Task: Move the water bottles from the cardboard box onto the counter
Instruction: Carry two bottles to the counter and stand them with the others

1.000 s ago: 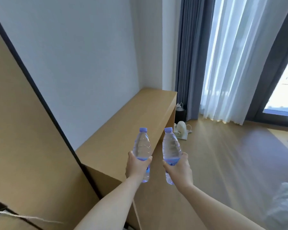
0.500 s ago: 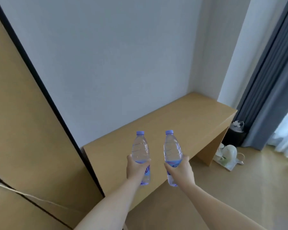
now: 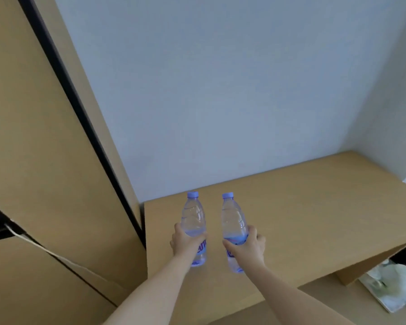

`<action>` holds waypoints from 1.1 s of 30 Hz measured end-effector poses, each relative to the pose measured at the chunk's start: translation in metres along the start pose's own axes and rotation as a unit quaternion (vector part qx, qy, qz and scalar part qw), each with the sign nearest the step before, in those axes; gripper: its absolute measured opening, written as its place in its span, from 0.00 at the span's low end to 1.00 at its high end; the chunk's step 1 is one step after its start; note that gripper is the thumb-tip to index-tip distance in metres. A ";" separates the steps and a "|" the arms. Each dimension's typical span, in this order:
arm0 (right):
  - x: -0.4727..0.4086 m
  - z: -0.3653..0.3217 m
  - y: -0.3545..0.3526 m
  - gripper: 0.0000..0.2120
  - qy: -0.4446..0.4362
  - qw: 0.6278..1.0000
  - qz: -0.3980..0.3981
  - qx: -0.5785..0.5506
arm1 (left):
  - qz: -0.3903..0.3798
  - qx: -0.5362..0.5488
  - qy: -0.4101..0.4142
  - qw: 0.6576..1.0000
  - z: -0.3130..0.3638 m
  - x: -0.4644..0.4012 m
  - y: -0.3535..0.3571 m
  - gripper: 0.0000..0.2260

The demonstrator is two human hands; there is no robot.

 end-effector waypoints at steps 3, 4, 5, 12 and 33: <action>-0.024 -0.008 0.011 0.30 -0.012 0.999 -0.028 -0.012 | 0.020 0.040 -0.012 0.999 0.004 -0.014 -0.005 0.27; -0.031 -0.013 0.014 0.30 -0.017 0.999 -0.034 -0.016 | 0.021 0.062 -0.016 0.998 0.005 -0.017 -0.007 0.26; -0.038 -0.017 0.017 0.30 -0.022 0.999 -0.039 -0.021 | 0.023 0.084 -0.022 0.996 0.006 -0.019 -0.009 0.26; -0.059 -0.035 0.042 0.18 -0.055 0.991 -0.108 -0.054 | 0.082 0.117 -0.024 0.989 -0.002 -0.021 -0.028 0.23; -0.094 -0.042 0.030 0.34 -0.120 0.931 -0.345 -0.024 | 0.095 0.017 -0.008 0.995 -0.003 -0.013 -0.004 0.38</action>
Point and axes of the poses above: each hand's wrist, its own x-axis away from the middle knuckle, its own y-axis out of the palm, z = x × y, the point moved 4 cm from there along -x, towards the middle knuckle, and after that the axes turned 7 degrees about -y, right-handed, at the moved point
